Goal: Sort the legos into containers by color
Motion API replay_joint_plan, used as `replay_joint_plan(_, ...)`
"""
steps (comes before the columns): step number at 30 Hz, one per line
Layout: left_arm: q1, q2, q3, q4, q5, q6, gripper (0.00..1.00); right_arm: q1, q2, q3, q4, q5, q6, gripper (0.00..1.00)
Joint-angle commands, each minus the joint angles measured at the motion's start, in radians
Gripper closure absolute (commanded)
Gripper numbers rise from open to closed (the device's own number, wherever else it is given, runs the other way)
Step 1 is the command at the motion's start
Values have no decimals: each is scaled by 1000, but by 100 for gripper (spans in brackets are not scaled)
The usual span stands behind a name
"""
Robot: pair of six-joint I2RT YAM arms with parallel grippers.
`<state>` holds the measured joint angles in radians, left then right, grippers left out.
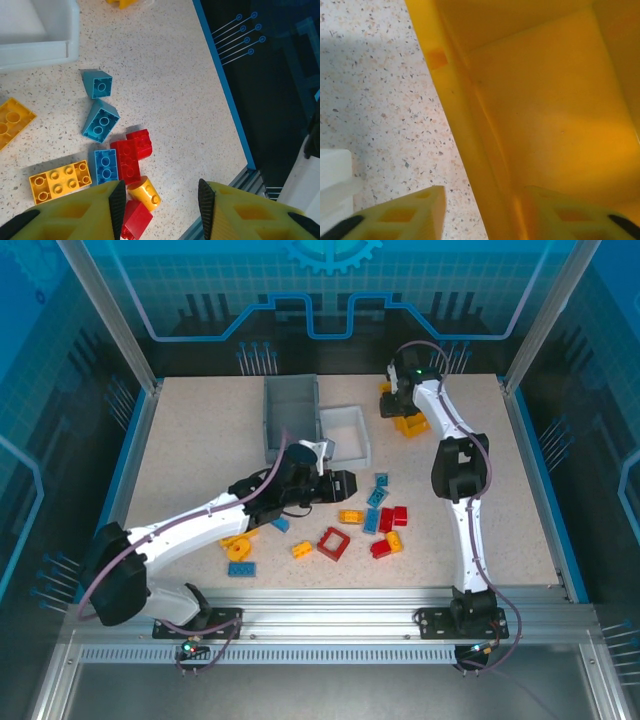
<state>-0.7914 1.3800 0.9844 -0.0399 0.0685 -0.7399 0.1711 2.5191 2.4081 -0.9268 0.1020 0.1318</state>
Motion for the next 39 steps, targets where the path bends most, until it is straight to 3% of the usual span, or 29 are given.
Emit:
replay_joint_plan(1,-11,-59,-33,-12,-41,-12,54,-13,6,37,-37,0,8,65)
replay_joint_plan(6,-12,-102,-51,-51,-72,-7,54,7,-94,-110,19,-1,39,80)
replay_joint_plan(14,-12,-176,-87,-109,-148,-6,54,105,-343,-512,159,0,214,83)
replay_joint_plan(19,-11,-222,-110,-163,-192,-14,54,179,-381,-574,184,-1,311,83)
replay_joint_plan(27,-11,-297,-167,-197,-226,-29,53,213,-379,-570,158,16,422,83)
replay_joint_plan(30,-11,-305,-165,-216,-227,-26,53,208,-379,-569,147,38,432,79)
replay_joint_plan(36,-11,-327,-157,-275,-239,-27,53,197,-395,-580,142,42,434,56)
replay_joint_plan(39,-11,-344,-146,-322,-256,-34,53,197,-443,-611,169,41,434,53)
